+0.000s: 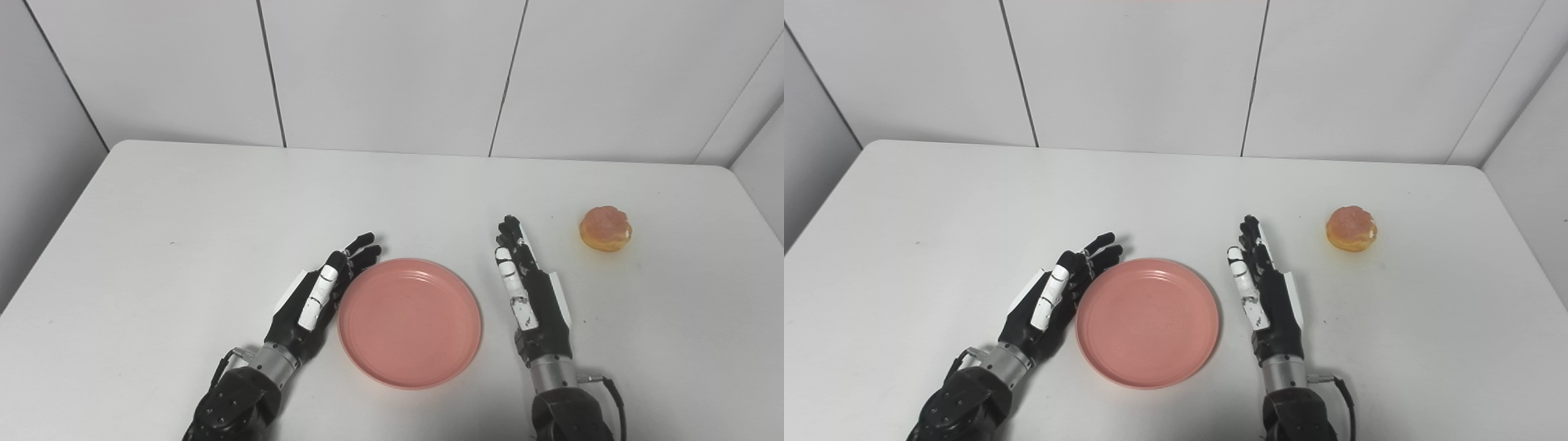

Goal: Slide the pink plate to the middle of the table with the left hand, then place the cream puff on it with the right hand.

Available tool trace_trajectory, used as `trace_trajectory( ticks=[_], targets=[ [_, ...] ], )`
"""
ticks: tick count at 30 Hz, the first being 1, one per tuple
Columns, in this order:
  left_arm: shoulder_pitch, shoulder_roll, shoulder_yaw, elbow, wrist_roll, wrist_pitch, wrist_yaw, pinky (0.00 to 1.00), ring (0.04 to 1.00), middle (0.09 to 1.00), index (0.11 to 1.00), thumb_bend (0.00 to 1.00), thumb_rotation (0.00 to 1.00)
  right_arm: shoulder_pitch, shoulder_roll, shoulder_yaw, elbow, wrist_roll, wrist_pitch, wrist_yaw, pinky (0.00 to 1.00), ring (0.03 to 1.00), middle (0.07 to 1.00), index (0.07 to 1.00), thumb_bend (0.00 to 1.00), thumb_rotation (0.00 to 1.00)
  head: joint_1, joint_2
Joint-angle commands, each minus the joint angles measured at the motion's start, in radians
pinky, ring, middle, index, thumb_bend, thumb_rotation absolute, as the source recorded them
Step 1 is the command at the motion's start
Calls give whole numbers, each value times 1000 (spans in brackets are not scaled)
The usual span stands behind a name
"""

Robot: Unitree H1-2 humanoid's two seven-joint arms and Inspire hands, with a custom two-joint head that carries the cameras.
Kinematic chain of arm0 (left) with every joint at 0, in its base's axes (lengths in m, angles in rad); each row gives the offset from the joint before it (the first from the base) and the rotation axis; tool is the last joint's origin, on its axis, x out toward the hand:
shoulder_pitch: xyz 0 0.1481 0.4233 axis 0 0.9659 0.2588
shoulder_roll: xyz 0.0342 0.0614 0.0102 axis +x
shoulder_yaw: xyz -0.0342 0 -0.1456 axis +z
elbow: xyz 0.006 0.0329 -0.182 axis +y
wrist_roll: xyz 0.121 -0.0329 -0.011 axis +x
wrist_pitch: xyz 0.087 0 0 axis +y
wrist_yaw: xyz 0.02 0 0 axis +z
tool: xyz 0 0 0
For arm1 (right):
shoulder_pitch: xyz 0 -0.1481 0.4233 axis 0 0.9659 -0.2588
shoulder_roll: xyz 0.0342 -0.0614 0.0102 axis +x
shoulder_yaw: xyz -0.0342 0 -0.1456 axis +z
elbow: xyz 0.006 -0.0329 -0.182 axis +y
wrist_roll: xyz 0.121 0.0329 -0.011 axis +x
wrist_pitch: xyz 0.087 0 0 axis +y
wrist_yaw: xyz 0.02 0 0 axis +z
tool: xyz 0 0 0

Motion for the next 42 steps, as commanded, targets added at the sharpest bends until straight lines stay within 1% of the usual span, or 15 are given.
trace_trajectory(
  ticks=[1,4,7,13,15,19,22,23,28,29,32,33,37,40,42],
  targets=[
    [1,-9,-21,17,8,-16,-30,946,950,923,900,672,1000,-41,6,-13,-12,-7,-1,-20,997,959,944,942,555,802,1,0],
    [2,-13,-23,20,12,-25,-25,948,950,922,899,673,1000,-64,8,-32,-4,-14,3,-44,989,955,940,929,574,783,6,2],
    [6,-18,-24,22,21,-42,-17,959,953,918,897,665,1000,-104,-24,-48,18,-12,-41,-41,997,976,956,957,562,793,6,2],
    [6,-31,-14,44,33,-90,-7,997,975,938,916,665,1000,-159,-96,-59,19,-177,-44,-112,950,959,950,958,546,846,-12,6],
    [6,-40,-7,50,34,-102,4,1000,984,946,920,672,1000,-180,-119,-60,34,-219,-60,-136,939,954,952,952,547,795,-15,6],
    [12,-59,7,48,40,-106,30,1000,995,958,930,687,1000,-200,-156,-53,23,-311,-33,-172,916,943,957,953,552,762,-24,5],
    [13,-63,11,53,38,-114,29,1000,999,962,933,686,1000,-206,-193,-36,-6,-421,21,-184,896,939,958,965,574,698,-27,6],
    [14,-63,13,54,39,-115,30,1000,999,961,933,686,1000,-213,-206,-33,-13,-457,23,-194,881,931,955,959,585,651,-27,5],
    [14,-60,13,51,40,-116,26,1000,998,959,932,680,1000,-240,-244,-45,-21,-541,29,-226,870,927,951,943,599,537,-30,6],
    [14,-58,12,50,41,-114,25,1000,998,959,932,680,1000,-245,-254,-46,-19,-561,45,-226,870,927,951,943,598,528,-30,7],
    [13,-53,11,45,46,-107,26,1000,995,955,933,686,1000,-257,-276,-51,-18,-608,101,-214,809,894,934,933,604,359,-30,10],
    [13,-52,10,44,48,-105,26,1000,994,955,932,686,1000,-260,-280,-53,-19,-614,114,-209,806,893,933,931,605,341,-30,10],
    [15,-47,12,38,48,-98,22,1000,994,955,935,694,1000,-265,-280,-76,-54,-541,189,-138,825,899,942,935,599,255,-29,10],
    [18,-52,15,37,43,-106,24,1000,984,949,924,679,1000,-268,-290,-83,-57,-530,202,-133,830,897,940,929,602,202,-35,17],
    [16,-50,15,37,43,-102,22,1000,982,948,925,679,1000,-274,-299,-88,-41,-527,196,-144,826,898,941,929,609,199,-35,17]
  ],
)
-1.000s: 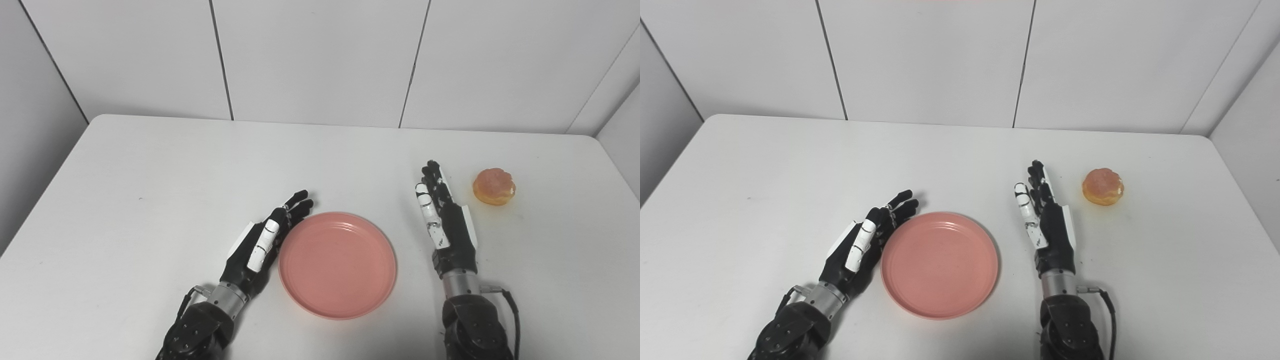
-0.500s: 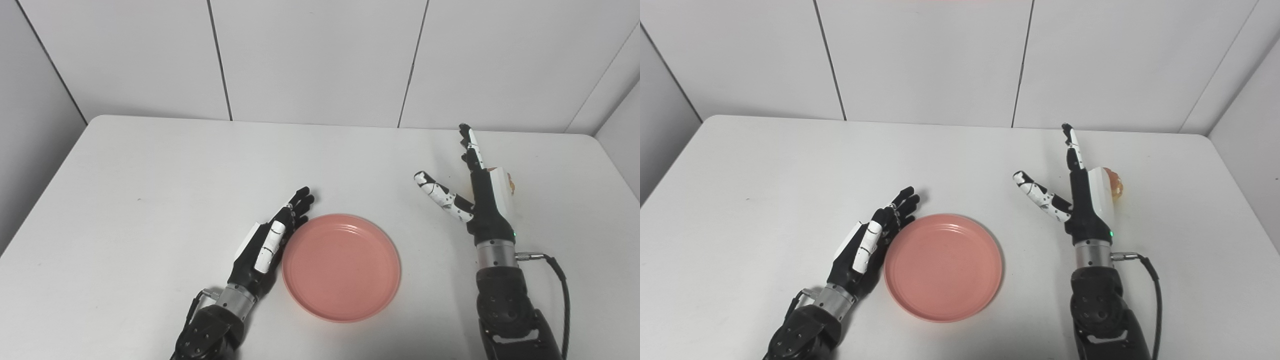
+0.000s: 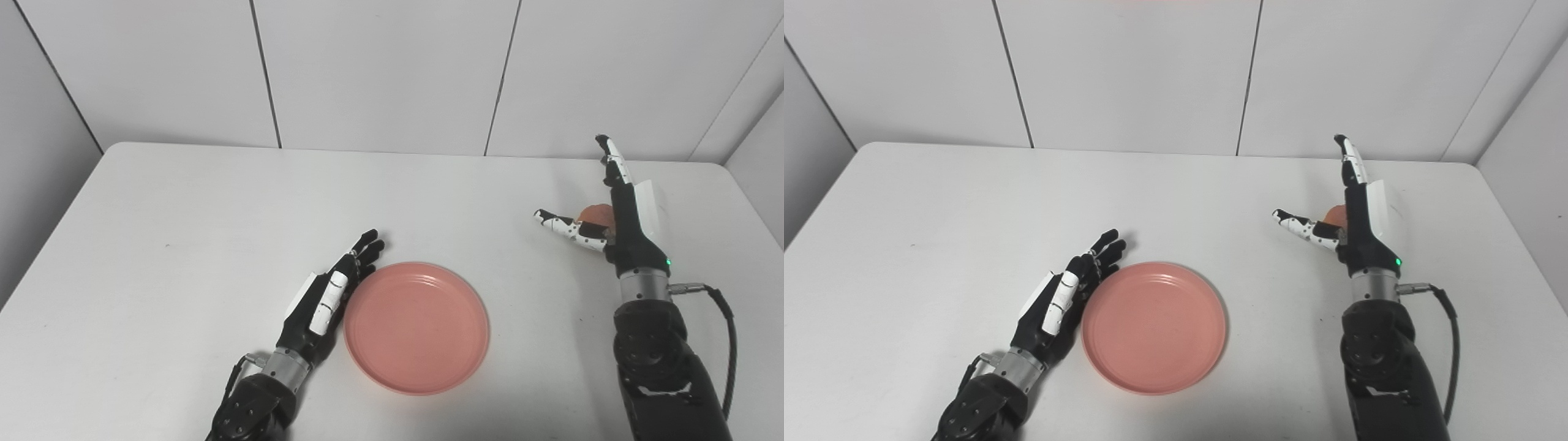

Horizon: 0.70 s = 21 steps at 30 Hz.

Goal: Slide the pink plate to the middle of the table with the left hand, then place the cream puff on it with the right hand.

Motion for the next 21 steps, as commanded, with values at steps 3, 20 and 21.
trace_trajectory(
  ticks=[3,20,21],
  targets=[
    [8,5,2,-10,6,10,-4,1000,992,953,929,685,1000,-52,-43,-33,25,5,-22,-49,821,893,939,929,625,197,1,-3],
    [12,-1,12,-4,24,-16,9,1000,999,965,940,685,1000,-83,-86,-63,161,14,9,-110,708,808,927,911,631,169,-5,-9],
    [13,-2,12,-6,23,-13,9,1000,999,963,938,685,1000,-86,-89,-63,170,13,15,-111,688,800,921,906,635,172,-5,-9]
  ],
)
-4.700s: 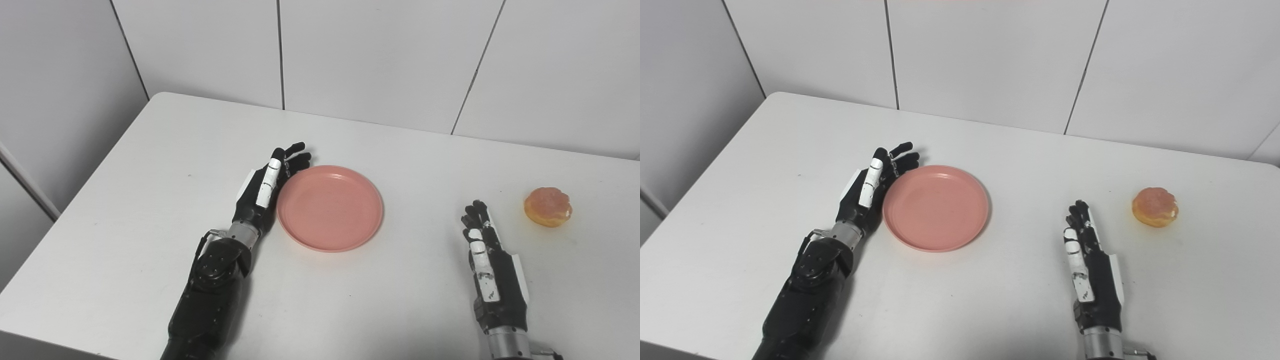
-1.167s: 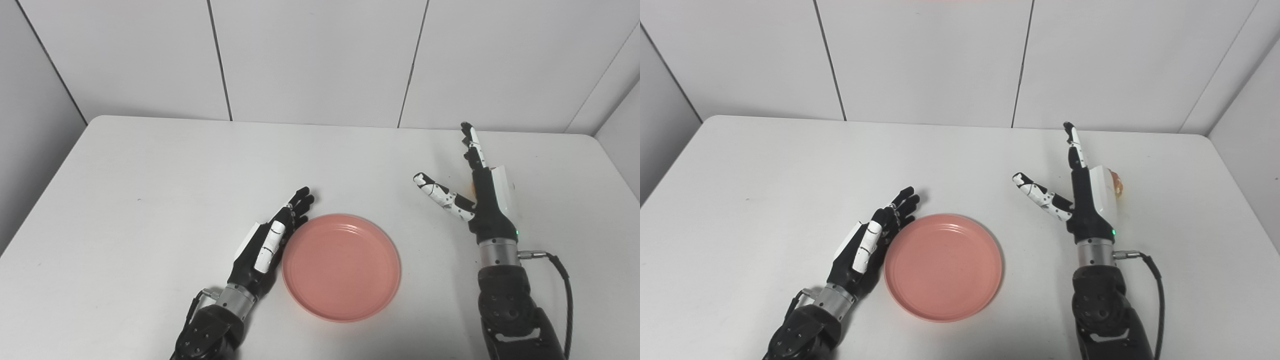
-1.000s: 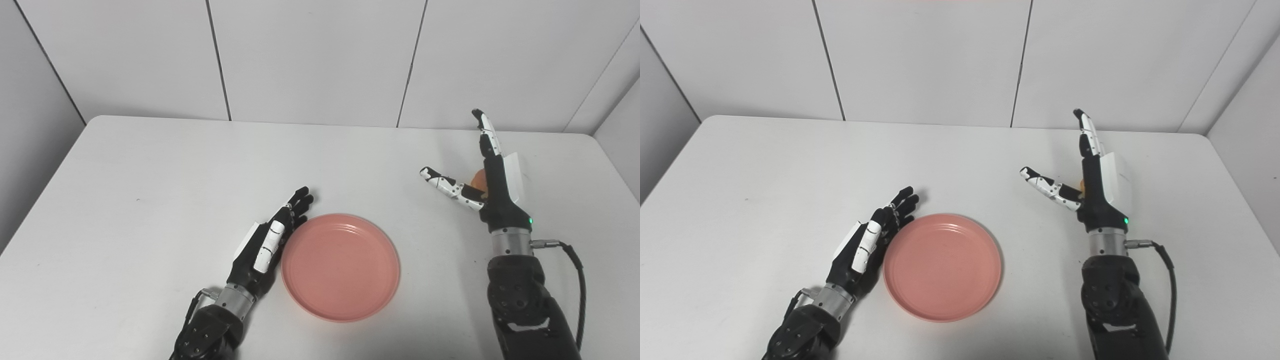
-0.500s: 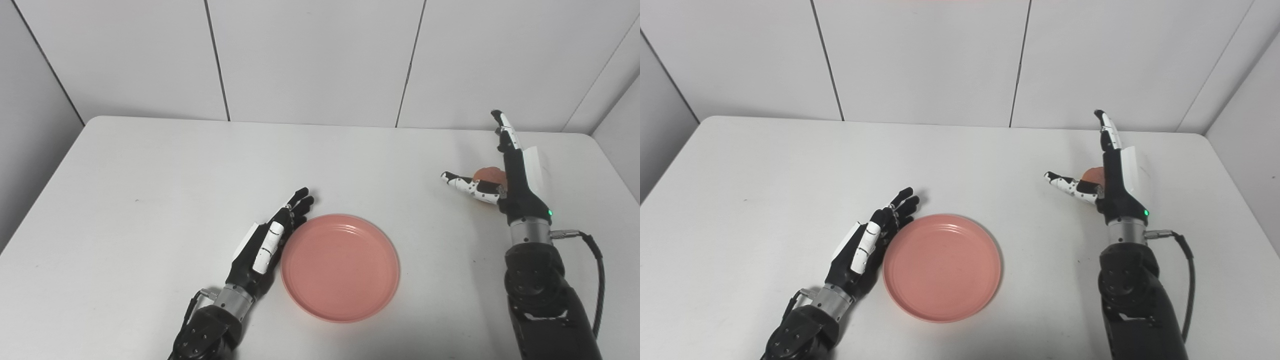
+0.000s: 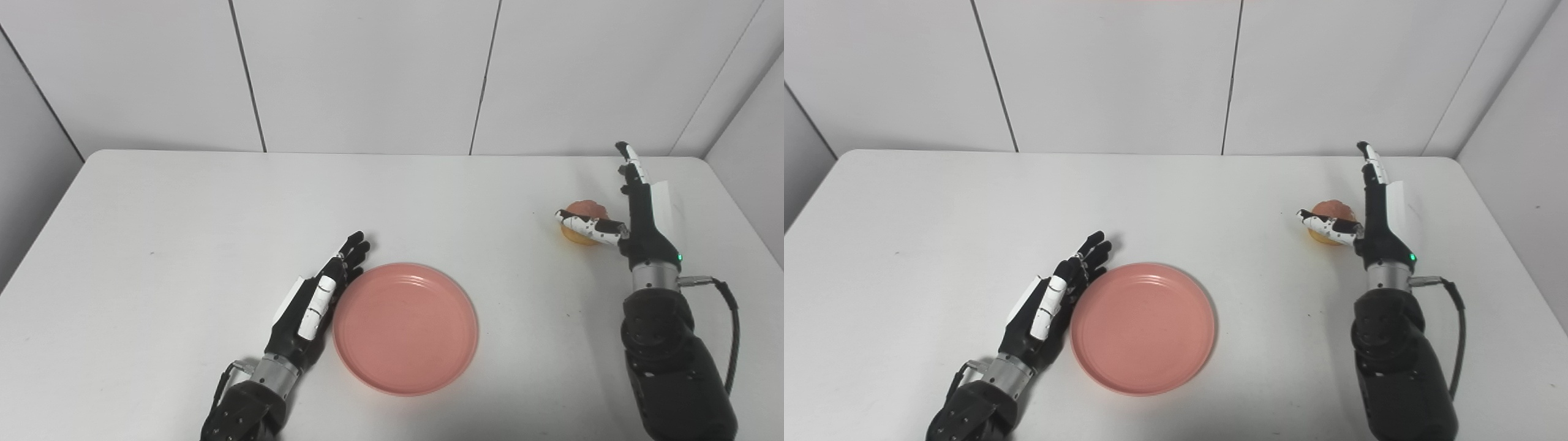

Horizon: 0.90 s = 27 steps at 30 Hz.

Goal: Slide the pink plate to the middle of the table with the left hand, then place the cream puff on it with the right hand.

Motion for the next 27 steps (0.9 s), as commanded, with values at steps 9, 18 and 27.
trace_trajectory(
  ticks=[9,18,27],
  targets=[
    [17,3,8,-16,5,-3,4,1000,995,960,938,678,1000,-51,-52,14,33,6,84,33,787,885,917,902,627,172,0,3],
    [18,5,7,-23,5,-2,2,1000,1000,963,936,671,1000,-63,-71,55,69,0,118,70,755,866,918,892,612,97,-3,2],
    [22,5,9,-30,-2,0,-1,1000,999,963,932,664,1000,-100,-91,107,145,-12,124,81,745,858,921,896,616,69,4,6]
  ],
)
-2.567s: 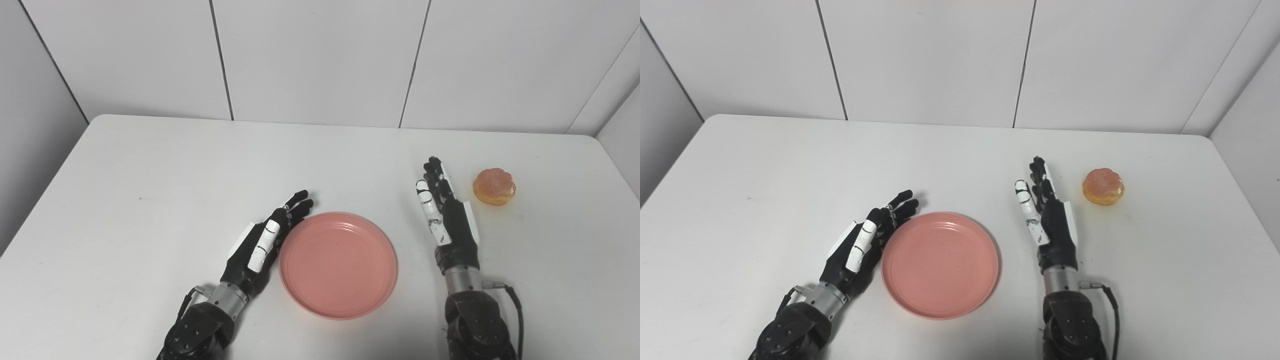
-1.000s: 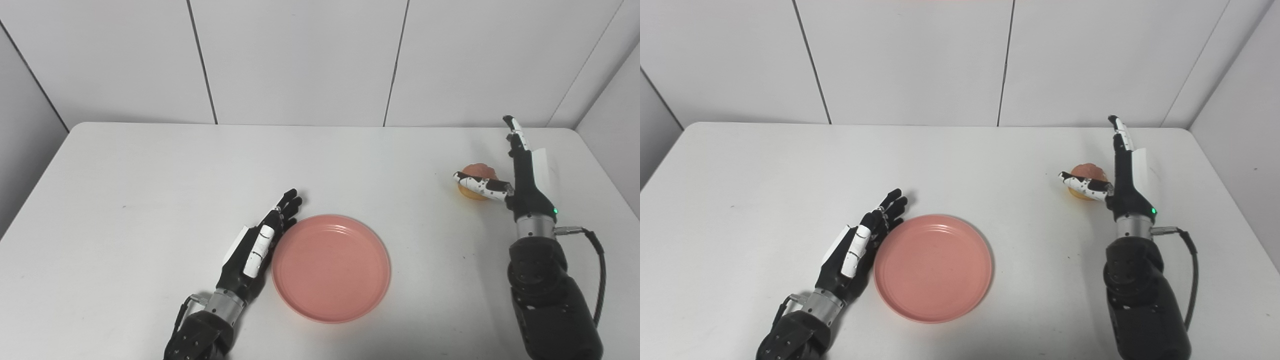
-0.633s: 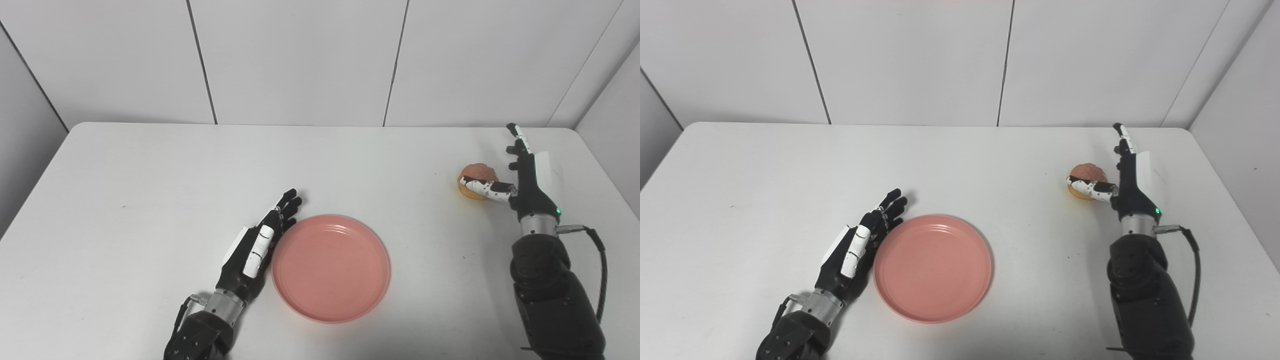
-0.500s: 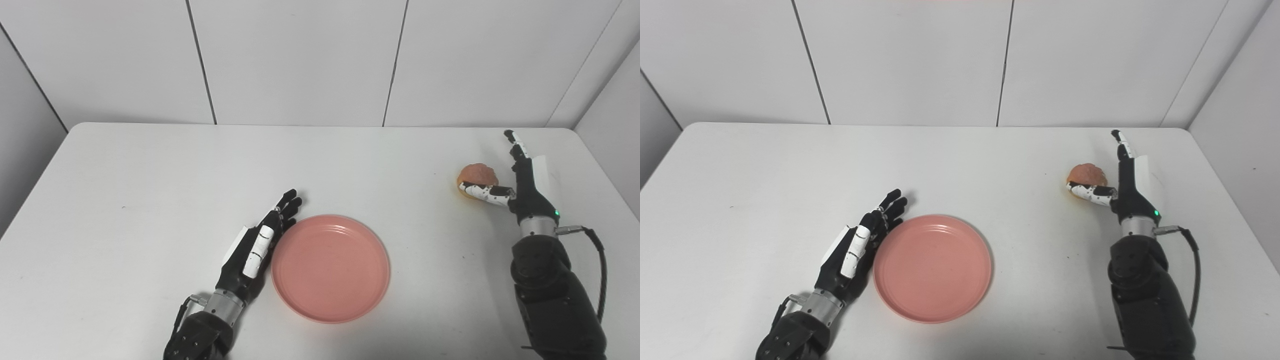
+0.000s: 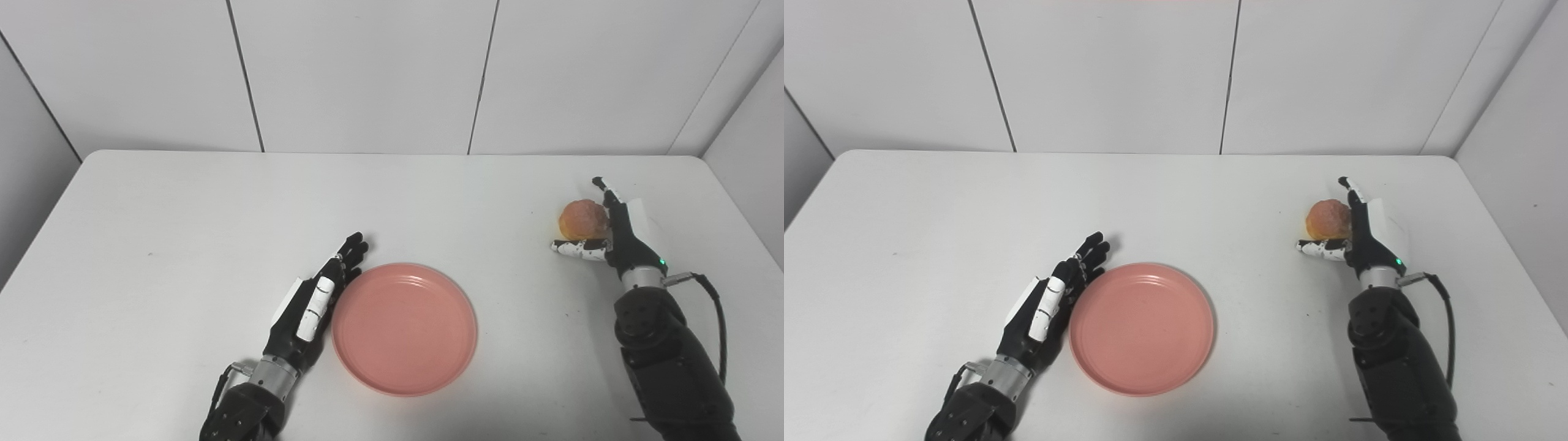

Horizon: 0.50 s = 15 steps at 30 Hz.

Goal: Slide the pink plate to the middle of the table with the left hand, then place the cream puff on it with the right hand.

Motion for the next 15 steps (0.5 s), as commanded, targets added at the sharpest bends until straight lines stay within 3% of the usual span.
trace_trajectory(
  ticks=[1,6,10,15],
  targets=[
    [14,3,8,-19,-2,-2,0,1000,998,962,931,664,1000,-49,-28,1,9,3,-6,2,733,846,922,898,602,57,1,-1],
    [14,0,5,-22,1,-1,0,1000,996,960,934,662,1000,-63,-38,24,49,-1,-14,-3,704,827,923,900,544,17,16,-5],
    [16,1,0,-29,5,6,0,1000,999,958,927,672,1000,-66,-40,32,62,7,-11,1,584,721,816,851,440,0,23,-4],
    [14,3,-3,-27,13,2,0,1000,998,957,929,671,1000,-62,-38,31,55,26,1,8,690,841,880,826,365,0,26,-9]
  ],
)
